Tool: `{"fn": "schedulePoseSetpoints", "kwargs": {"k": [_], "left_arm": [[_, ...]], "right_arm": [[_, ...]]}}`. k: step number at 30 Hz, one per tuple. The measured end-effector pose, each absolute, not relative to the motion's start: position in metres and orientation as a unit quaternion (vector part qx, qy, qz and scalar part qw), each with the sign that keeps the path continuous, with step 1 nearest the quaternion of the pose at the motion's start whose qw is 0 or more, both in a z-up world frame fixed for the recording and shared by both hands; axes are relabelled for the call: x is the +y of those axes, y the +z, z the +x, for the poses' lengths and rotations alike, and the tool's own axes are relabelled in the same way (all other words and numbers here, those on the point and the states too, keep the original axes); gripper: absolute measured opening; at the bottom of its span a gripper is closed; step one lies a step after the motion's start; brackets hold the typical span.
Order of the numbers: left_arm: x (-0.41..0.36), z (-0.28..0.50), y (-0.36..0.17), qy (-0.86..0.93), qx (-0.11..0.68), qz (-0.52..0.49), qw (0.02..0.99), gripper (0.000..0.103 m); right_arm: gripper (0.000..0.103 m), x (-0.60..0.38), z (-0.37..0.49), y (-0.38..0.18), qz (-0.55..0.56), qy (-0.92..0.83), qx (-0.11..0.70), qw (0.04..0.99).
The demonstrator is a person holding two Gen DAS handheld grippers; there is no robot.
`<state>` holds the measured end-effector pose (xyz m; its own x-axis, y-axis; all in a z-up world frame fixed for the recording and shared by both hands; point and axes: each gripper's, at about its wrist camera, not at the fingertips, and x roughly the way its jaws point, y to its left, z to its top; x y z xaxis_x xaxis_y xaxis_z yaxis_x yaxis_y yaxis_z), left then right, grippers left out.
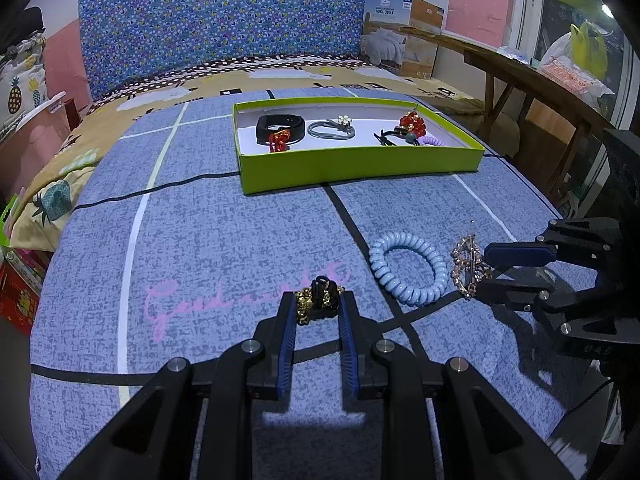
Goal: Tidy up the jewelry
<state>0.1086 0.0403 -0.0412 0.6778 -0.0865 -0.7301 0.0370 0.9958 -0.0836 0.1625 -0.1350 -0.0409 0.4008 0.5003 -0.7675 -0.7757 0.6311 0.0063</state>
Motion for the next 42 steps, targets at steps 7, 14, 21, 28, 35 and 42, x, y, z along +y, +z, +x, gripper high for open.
{"fn": "schedulePoseSetpoints", "kwargs": {"k": [7,14,21,28,35,42], "left_arm": [[0.039,0.108,-0.042,-0.035,0.400,-0.031,0.915,0.023],[0.039,0.108,-0.043,-0.034,0.401,-0.030,0.915,0.023],[0.040,0.107,-0.038,-0.034,0.396,-0.034,0.917,0.023],[0.041,0.105,-0.021,-0.042,0.370,-0.043,0.927,0.023],[0.038,0.118,-0.002,-0.052,0.351,-0.028,0.935,0.023],[0.038,0.145,0.011,-0.056,0.339,-0.015,0.939,0.023]], "right_arm": [[0.022,-0.137,0.158,-0.039,-0.178,0.383,0.378,0.824],[0.022,-0.144,0.152,-0.029,-0.168,0.381,0.368,0.832],[0.022,-0.154,0.148,-0.023,-0.141,0.370,0.360,0.845],[0.022,-0.163,0.158,-0.005,-0.100,0.353,0.341,0.865],[0.022,-0.160,0.179,0.007,-0.080,0.343,0.334,0.874],[0.022,-0.156,0.208,0.013,-0.069,0.334,0.336,0.878]]}}
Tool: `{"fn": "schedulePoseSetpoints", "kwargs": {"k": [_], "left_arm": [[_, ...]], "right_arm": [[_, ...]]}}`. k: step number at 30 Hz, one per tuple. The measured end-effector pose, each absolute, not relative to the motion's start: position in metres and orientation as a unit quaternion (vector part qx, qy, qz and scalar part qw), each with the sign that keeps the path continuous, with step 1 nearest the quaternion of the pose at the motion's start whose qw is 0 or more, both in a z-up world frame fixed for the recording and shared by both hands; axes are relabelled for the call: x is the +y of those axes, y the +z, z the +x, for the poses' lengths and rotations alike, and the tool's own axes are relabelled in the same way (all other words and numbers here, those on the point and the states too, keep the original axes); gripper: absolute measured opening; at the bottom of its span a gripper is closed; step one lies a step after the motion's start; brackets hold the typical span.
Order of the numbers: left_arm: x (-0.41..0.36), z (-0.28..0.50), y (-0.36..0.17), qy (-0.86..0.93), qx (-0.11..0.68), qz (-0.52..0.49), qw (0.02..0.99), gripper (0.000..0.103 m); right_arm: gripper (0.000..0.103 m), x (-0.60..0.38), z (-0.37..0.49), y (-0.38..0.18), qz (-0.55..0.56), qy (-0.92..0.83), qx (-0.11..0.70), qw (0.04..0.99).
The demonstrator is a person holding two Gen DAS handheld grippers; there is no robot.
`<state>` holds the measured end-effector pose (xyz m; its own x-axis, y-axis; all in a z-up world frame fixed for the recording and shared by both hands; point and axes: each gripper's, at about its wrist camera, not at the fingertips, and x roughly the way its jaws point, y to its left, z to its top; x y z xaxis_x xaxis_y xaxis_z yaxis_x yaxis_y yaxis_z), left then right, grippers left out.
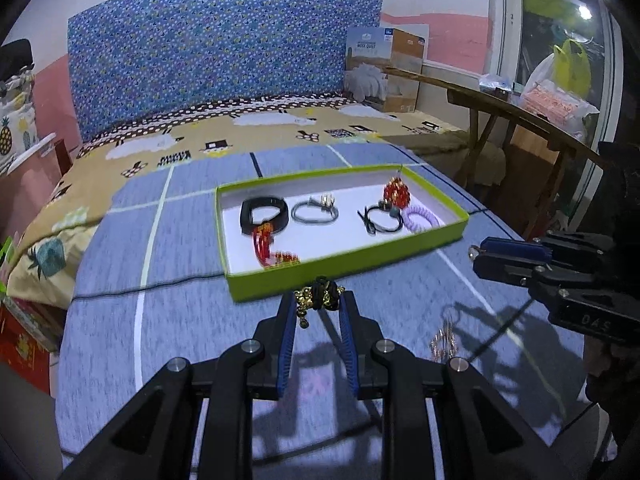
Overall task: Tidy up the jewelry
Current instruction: 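Carry the bow clip and gold ring into the green box and open both tools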
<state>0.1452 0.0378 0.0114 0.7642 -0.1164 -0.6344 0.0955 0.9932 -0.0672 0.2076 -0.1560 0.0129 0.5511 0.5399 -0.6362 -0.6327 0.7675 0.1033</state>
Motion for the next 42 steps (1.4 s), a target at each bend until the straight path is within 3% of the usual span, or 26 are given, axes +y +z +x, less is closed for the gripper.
{"fn": "schedulePoseSetpoints", "kwargs": {"k": [11,22,42], "left_arm": [[0.038,0.207,0.021,-0.068,0.336,-0.016,0.939,0.023],[0.027,0.259,-0.004,-0.084,0.373,0.000,0.924,0.023],[0.020,0.278,-0.030,-0.103,0.418,0.006,0.902,0.024]], "right_arm": [[0.022,-0.150,0.275,0.014,-0.051,0.317,0.350,0.880],[0.022,-0.131,0.344,-0.002,-0.063,0.298,0.376,0.875],[0.023,-0.109,0.386,-0.033,-0.092,0.283,0.429,0.853]]}}
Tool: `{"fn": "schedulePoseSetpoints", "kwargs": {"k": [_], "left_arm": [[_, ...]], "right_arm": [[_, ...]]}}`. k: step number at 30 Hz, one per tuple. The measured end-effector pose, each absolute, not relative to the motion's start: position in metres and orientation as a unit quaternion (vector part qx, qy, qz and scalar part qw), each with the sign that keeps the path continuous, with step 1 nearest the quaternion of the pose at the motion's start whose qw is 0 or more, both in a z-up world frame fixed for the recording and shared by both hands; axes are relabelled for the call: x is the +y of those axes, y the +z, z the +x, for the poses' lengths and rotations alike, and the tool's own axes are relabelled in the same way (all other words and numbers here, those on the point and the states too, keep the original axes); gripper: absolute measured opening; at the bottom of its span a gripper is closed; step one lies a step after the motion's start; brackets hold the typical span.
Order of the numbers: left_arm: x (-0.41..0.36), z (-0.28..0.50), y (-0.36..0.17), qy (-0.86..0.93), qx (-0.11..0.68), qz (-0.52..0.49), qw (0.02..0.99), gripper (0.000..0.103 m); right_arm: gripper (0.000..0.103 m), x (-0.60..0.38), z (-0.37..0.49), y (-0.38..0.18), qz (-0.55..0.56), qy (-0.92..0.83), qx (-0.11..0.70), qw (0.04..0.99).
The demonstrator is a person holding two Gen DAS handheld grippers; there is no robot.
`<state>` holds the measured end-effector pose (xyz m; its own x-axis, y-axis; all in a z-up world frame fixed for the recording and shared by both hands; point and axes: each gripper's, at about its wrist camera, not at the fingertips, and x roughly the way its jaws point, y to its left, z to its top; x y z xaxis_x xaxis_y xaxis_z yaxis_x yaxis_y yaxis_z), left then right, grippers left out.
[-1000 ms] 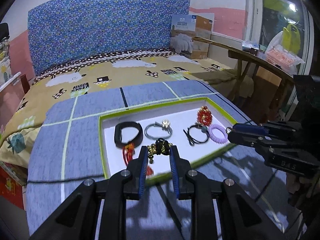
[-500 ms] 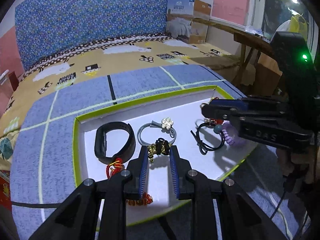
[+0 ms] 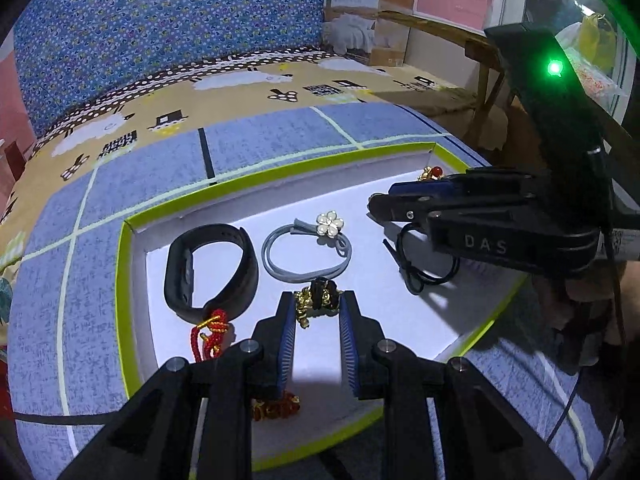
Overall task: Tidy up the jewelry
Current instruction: 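Carry the bow clip and gold ring into the green box and open both tools, then move both open tools back to the coil bracelet and pendant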
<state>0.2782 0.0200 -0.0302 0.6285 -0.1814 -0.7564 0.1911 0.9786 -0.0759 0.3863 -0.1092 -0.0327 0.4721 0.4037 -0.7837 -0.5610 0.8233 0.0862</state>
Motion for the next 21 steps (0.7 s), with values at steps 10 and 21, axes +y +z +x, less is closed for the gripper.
{"fn": "schedulePoseSetpoints", "kwargs": {"k": [10,21], "left_arm": [[0.027,0.264,-0.016,-0.098,0.401,-0.006,0.911,0.029],[0.035,0.200,0.007,-0.079,0.367,-0.020,0.926,0.029]], "right_arm": [[0.033,-0.116,0.364,-0.012,-0.081,0.288,0.402,0.865],[0.033,-0.152,0.287,0.014,-0.044,0.292,0.373,0.879]]}}
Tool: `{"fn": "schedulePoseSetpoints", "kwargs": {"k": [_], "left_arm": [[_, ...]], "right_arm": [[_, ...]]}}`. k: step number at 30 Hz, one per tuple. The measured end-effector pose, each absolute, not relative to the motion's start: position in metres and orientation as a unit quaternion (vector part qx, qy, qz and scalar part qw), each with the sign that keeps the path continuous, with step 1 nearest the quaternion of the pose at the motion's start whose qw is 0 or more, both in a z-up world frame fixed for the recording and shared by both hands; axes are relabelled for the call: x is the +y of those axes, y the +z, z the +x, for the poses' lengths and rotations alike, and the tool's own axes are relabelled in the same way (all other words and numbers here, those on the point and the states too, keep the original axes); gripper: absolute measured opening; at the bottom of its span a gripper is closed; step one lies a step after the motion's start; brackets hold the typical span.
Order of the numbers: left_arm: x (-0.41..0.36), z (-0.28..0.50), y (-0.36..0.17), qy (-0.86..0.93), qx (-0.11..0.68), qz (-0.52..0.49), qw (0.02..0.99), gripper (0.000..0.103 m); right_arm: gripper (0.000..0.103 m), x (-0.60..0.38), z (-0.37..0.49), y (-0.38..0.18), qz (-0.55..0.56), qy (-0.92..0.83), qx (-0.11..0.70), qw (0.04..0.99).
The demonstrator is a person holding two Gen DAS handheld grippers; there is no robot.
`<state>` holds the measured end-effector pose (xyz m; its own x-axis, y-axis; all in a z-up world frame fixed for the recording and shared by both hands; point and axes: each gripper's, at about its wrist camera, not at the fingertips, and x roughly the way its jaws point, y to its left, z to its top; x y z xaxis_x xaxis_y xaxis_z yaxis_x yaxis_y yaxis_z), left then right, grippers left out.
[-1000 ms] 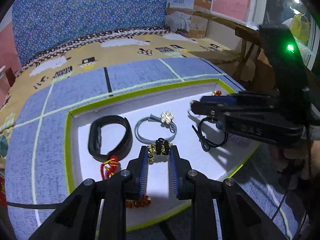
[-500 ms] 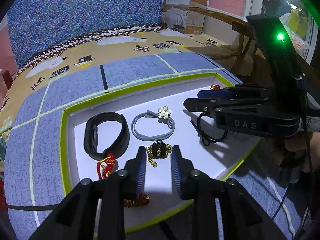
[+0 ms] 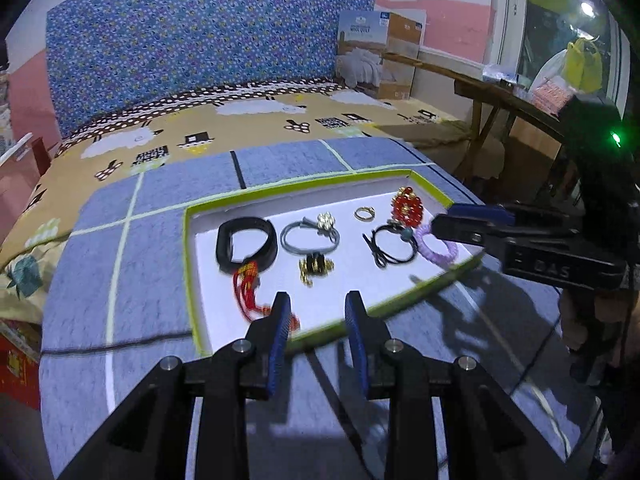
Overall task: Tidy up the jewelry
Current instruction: 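Move both open tools back to the coil bracelet and pendant, then grasp the light-blue coil bracelet with the left tool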
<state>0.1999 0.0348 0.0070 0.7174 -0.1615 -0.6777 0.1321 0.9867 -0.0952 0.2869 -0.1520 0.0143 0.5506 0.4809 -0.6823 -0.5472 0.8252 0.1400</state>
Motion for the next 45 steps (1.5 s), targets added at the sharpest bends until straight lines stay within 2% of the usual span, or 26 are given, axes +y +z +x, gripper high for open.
{"fn": "schedulePoseSetpoints", "kwargs": {"k": [18,45], "left_arm": [[0.032,0.111,-0.005,-0.062,0.368,-0.031,0.927,0.029],[0.017,0.118,-0.029,-0.077,0.402,-0.039,0.911,0.033]], "right_arm": [[0.033,-0.183,0.181,-0.002,-0.011,0.306,0.381,0.873],[0.034,-0.166,0.194,-0.029,0.003,0.311,0.418,0.854]]}}
